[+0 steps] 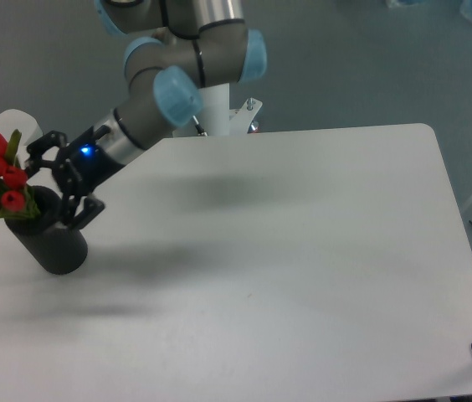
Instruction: Insert the flowers into the vase
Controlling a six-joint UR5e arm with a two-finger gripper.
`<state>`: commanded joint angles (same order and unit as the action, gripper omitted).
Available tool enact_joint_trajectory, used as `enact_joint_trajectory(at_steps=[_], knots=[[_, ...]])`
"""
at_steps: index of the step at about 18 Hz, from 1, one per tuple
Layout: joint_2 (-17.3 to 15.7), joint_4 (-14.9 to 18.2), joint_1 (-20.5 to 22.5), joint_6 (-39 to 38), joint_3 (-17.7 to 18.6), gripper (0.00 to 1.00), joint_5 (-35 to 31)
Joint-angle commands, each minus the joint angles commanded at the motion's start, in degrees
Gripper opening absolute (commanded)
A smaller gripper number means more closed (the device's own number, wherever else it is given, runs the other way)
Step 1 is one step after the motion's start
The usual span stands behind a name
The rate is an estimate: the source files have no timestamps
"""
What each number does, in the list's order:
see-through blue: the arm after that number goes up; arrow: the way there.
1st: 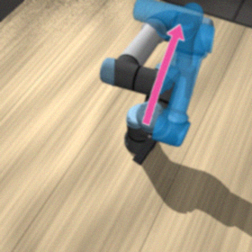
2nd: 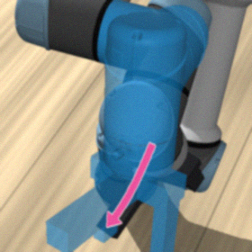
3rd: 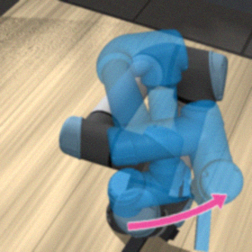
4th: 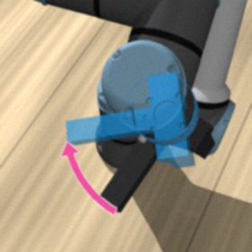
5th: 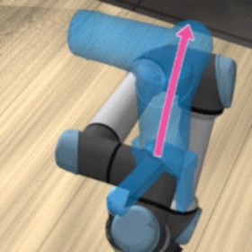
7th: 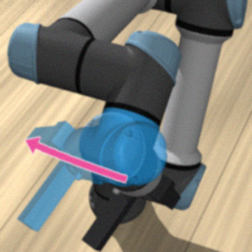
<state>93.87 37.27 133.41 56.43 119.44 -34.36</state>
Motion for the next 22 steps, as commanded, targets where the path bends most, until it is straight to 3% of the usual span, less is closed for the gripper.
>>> enact_joint_trajectory(at_steps=[4,7,10,12,14,18,22], knots=[[-1.14,0.17,2.81,5.43,2.55,1.0,-1.93],[-1.5,0.7,7.72,7.29,1.33,1.0,-6.76],[-1.15,1.32,13.96,9.04,-1.74,1.0,-7.12],[-0.1,1.67,18.7,12.2,-5.34,1.0,-7.39],[5.16,1.93,23.19,15.71,-10.6,1.0,-9.31],[12.28,2.89,30.13,26.25,-20.18,1.0,-23.44],[16.34,13.16,33.4,37.77,-31.79,1.0,-37.57]])
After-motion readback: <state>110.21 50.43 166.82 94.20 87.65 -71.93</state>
